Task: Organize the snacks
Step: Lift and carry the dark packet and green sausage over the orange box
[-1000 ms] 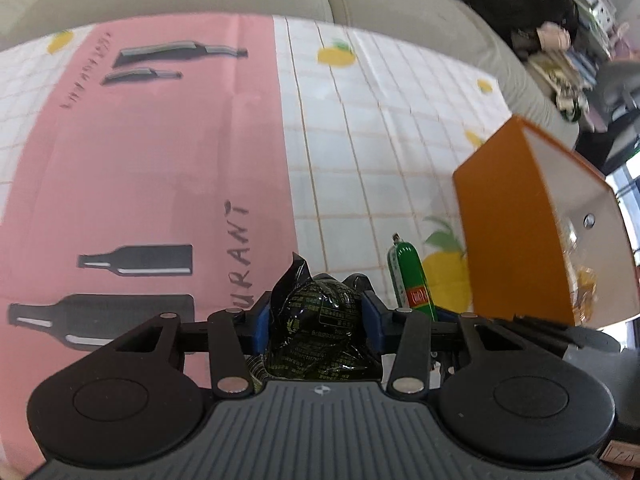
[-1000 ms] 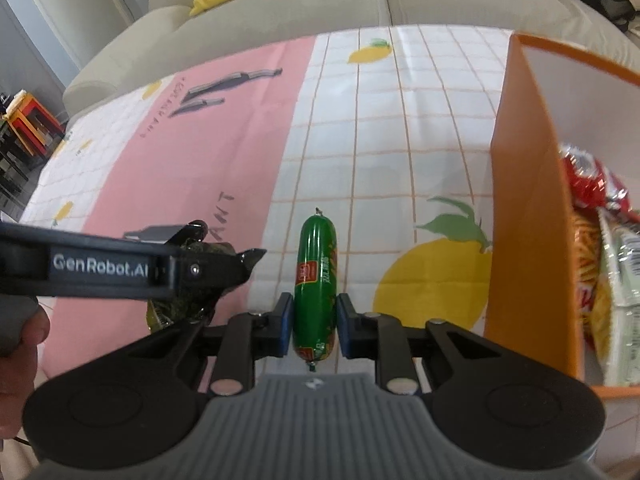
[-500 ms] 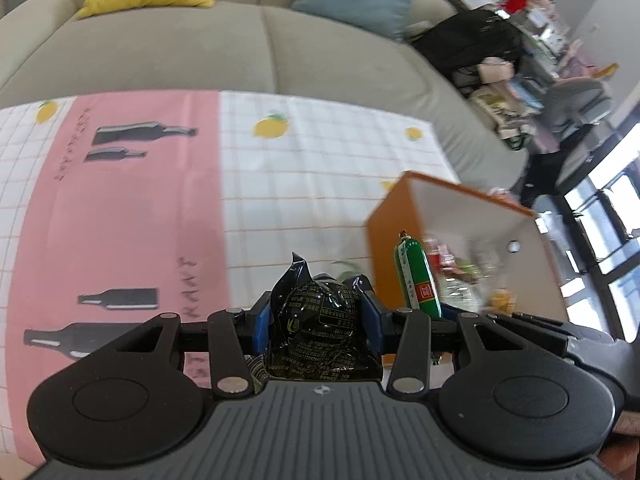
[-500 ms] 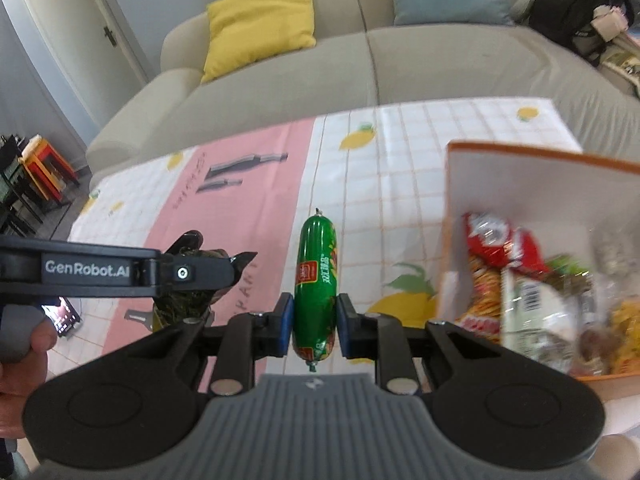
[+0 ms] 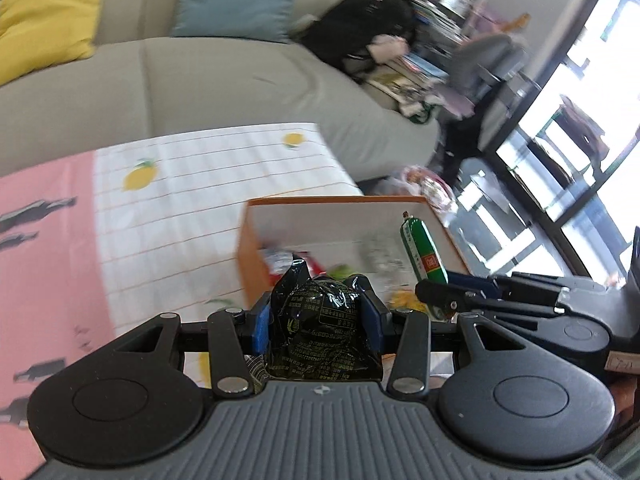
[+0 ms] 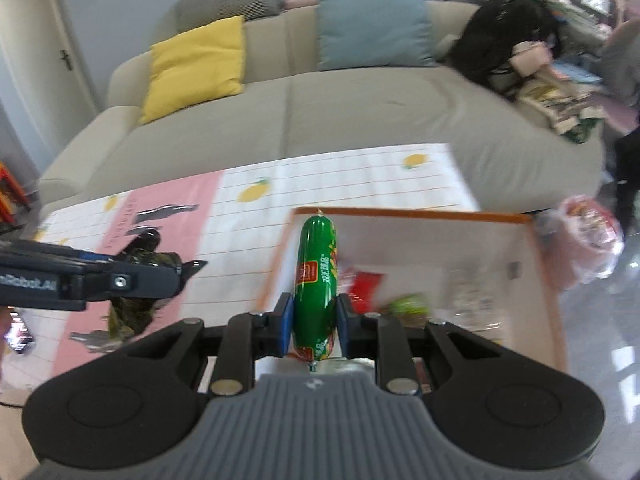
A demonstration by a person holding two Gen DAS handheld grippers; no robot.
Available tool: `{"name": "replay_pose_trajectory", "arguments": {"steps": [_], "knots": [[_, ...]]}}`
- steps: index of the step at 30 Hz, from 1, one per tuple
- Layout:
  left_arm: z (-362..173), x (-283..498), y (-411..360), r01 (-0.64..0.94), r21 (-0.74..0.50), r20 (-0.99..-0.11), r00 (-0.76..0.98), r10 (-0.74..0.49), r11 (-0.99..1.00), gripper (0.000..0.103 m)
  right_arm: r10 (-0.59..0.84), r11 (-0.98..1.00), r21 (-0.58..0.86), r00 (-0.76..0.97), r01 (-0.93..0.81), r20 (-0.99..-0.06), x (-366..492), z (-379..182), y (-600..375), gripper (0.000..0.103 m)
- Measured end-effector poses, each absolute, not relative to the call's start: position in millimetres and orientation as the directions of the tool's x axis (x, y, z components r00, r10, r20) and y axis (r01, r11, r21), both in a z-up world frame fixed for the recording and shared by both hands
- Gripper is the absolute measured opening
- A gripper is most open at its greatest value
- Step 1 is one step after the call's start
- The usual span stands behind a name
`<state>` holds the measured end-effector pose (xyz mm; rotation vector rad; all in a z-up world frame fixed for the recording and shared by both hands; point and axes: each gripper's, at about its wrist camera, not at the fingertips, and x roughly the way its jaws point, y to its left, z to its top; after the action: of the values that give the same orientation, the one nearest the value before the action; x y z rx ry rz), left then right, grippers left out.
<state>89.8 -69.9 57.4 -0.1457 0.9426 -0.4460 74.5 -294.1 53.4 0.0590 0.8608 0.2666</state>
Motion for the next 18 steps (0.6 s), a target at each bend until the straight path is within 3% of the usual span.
{"name": "replay_pose_trajectory", "arguments": {"steps": [9,18], "knots": [[33,123,-142,0.425,-0.261,-0.802,0.405,-0.44,0.867,0.052,0.138,0.99,0.09,0.587,-0.111,-0.798,100,33,-353,0.02],[-9,157,-187,0.476,-0.191,-0.88,0.305,-0.365,0.859,0.052,0.039,0.996,-0.006,0.486,-0.091,-0.873,136,-8,-373,0.02]]}}
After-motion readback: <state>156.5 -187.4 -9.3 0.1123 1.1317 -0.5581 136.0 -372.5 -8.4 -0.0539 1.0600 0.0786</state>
